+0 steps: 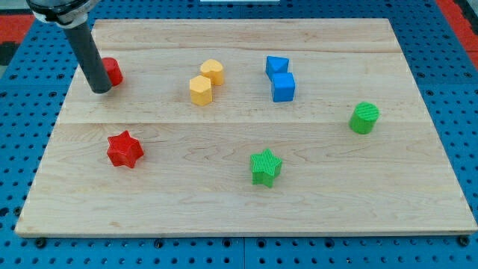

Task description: Move the red circle towards the center left

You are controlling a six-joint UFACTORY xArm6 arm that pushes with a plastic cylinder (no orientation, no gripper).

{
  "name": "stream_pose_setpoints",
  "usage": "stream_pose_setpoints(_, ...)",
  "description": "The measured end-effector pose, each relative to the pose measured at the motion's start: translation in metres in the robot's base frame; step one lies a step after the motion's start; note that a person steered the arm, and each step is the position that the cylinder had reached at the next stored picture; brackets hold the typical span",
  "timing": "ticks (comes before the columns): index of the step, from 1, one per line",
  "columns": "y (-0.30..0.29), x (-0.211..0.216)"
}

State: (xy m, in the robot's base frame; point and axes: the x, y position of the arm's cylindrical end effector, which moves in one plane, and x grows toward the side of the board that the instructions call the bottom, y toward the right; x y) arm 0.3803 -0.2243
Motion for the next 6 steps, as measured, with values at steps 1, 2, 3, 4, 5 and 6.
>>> stream_pose_setpoints(1,0.029,0.029)
stream_pose_setpoints(2,0.044,-0.024)
stream_pose_setpoints(3,0.025,-0.077)
stream_pose_setpoints(4,0.011,-0.068)
stream_pose_setpoints(5,0.011,-0.038)
stream_pose_setpoints(6,0.020,-0.022)
